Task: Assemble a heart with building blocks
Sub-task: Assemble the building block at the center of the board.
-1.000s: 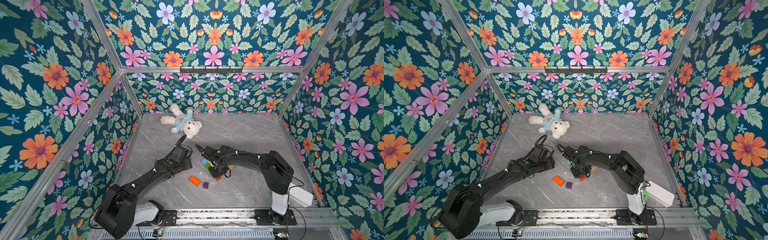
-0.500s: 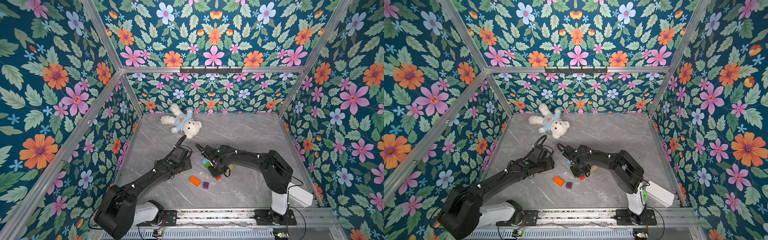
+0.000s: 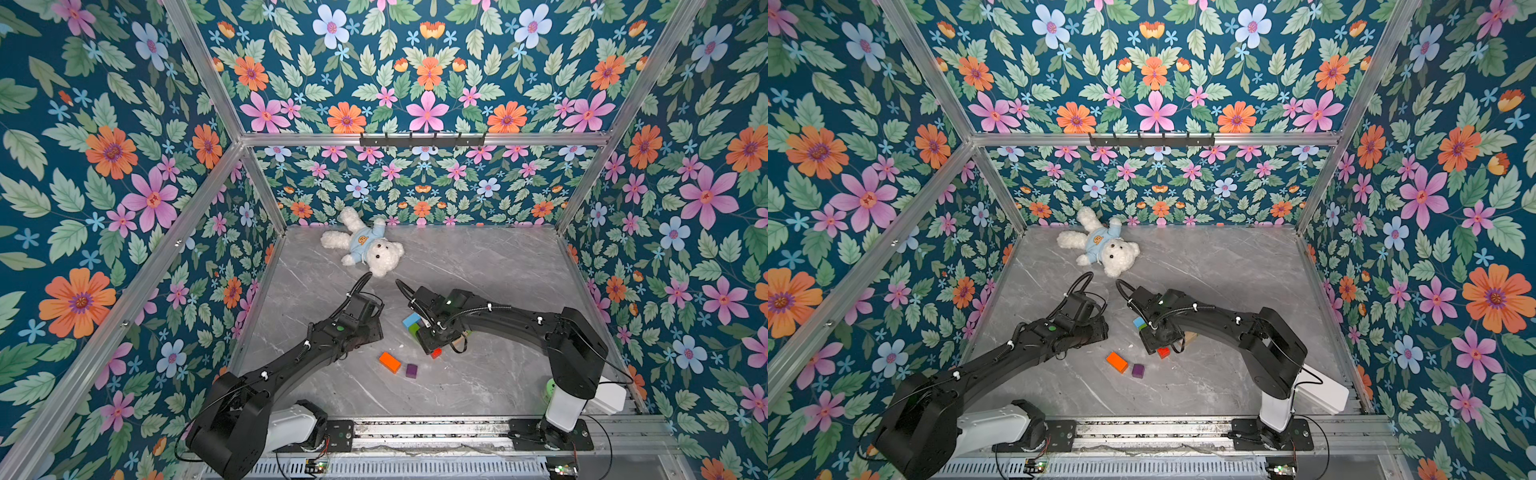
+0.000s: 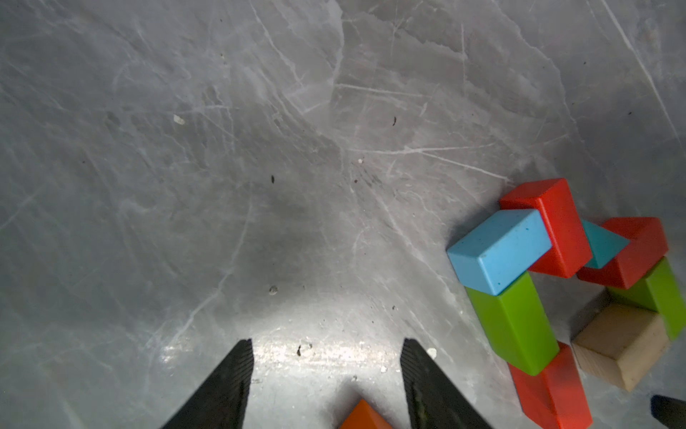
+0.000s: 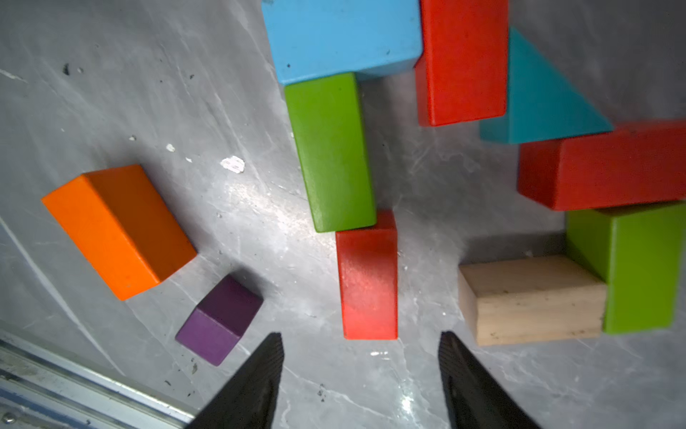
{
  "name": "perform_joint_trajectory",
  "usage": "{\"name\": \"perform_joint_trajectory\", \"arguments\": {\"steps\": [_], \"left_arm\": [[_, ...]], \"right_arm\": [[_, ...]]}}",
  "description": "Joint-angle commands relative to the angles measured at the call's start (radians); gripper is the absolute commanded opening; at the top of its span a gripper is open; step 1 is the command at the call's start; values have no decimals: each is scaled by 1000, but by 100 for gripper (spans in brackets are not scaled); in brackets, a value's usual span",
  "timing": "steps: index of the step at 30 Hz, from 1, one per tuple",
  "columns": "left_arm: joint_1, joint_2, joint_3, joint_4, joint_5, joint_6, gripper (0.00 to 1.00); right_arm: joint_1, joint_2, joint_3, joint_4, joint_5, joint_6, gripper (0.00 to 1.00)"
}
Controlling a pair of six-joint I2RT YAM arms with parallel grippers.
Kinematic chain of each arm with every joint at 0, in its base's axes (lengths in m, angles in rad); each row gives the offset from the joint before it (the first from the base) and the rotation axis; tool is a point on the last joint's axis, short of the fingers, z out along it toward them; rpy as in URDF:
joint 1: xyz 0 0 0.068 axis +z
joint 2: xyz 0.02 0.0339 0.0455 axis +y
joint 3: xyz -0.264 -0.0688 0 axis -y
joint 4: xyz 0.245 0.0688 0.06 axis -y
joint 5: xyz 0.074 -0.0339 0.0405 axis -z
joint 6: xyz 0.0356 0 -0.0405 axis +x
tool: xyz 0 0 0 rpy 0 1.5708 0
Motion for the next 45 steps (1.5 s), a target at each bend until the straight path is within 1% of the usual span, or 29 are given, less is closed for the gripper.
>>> {"name": "perform_joint_trajectory", "arguments": {"steps": [1,5,6,8,12,15,24,32,34,40,45], "left_arm": [[1,-3,-1,1,-2,-16,66],[1,-9,-2,-2,-4,-18,66],[1,-10,-1,-5,-7,-19,66],[1,-10,-1,-8,-10,-17,66],[1,-9,-6,-10,-14,-18,66],[1,-9,-8,-11,-15,-21,66],[1,-8,-13,-10,-20,-21,66],[1,-11,-22,-10,-20,-18,66],[1,-11,-24,-7,-13,-20,66],[1,-16,-36,-4,-12,-27,66],[1,-23,-36,-11,-9,-33,65]], "right_arm": [[-2,22,7,11,-25,18,70],[-16,68,26,19,-26,0,69],[-19,78,29,21,-25,-4,68],[-20,97,38,22,-25,-15,63],[-19,117,44,21,-27,-29,57],[-19,120,43,20,-30,-36,49],[-17,117,45,20,-29,-40,42],[-12,126,48,23,-20,-43,42],[-11,123,48,24,-16,-44,44],[-9,117,55,26,-24,-49,44],[-8,119,65,14,6,-44,48]]}}
